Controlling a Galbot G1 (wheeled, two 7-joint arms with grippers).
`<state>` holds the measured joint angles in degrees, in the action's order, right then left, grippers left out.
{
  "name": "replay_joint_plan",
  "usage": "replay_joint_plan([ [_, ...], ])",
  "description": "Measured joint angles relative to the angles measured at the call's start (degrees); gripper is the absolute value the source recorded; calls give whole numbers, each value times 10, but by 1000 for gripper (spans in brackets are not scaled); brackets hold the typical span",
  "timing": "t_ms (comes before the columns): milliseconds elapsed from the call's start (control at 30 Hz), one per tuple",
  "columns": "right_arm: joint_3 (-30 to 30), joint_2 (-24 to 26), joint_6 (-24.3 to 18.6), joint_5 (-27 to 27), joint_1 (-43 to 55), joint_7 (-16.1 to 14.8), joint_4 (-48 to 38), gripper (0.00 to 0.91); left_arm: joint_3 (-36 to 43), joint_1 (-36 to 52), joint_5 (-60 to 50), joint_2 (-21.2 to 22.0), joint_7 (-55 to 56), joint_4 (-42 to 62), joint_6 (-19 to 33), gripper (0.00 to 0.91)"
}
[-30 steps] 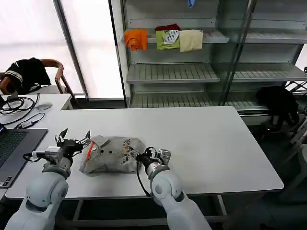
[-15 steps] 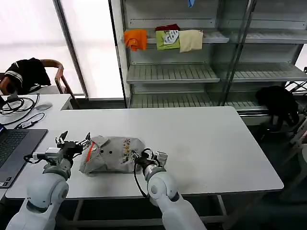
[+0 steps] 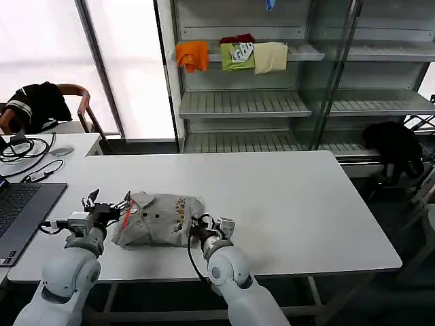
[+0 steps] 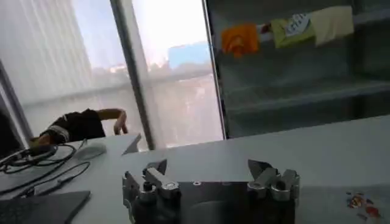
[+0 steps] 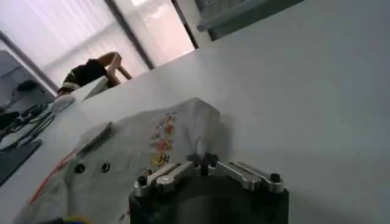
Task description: Fold and organize the clothes.
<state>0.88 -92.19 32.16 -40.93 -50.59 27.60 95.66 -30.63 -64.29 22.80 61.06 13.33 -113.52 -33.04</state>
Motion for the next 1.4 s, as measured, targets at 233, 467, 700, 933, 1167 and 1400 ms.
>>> replay_joint_plan([
  [233, -1, 14, 7, 4, 8, -7, 20, 0, -1, -2, 0, 3, 0, -1, 0, 907],
  [467, -16, 66, 8, 1, 3, -17, 40, 0, 4, 2, -4, 9, 0, -2, 0, 907],
  [700, -43, 121, 9, -4, -5, -29, 53, 0, 14, 6, -11, 19, 2, 0, 0, 907],
  [933, -77, 173, 10, -4, -12, -43, 62, 0, 22, 6, -15, 30, 4, -1, -1, 907],
  [1167, -105, 218, 10, -3, -13, -56, 60, 141, 24, 4, -16, 37, 4, -5, -1, 907],
  [1400, -122, 243, 10, 12, -18, -69, 58, 907, 25, 0, -16, 40, 3, -10, -1, 907],
])
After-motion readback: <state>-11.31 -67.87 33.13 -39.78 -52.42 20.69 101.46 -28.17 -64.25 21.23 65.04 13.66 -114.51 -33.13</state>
